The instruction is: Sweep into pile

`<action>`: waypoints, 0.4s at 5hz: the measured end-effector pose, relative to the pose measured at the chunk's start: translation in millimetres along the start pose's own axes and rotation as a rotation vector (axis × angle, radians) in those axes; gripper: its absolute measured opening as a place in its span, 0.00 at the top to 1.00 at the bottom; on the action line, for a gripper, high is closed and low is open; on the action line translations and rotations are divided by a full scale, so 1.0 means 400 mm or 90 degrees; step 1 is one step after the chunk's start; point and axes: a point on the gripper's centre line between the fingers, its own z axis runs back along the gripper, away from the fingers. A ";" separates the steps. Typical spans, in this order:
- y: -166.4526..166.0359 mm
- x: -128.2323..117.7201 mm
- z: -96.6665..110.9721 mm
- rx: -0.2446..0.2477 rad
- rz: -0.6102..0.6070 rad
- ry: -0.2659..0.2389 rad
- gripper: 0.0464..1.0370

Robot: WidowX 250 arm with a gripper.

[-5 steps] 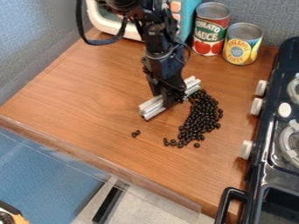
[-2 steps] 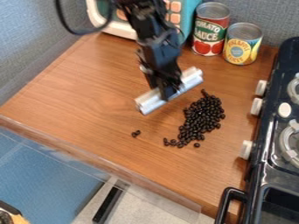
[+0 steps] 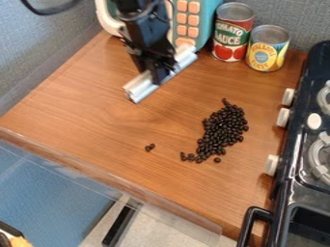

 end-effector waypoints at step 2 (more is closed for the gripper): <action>0.053 -0.064 -0.004 0.102 0.231 0.077 0.68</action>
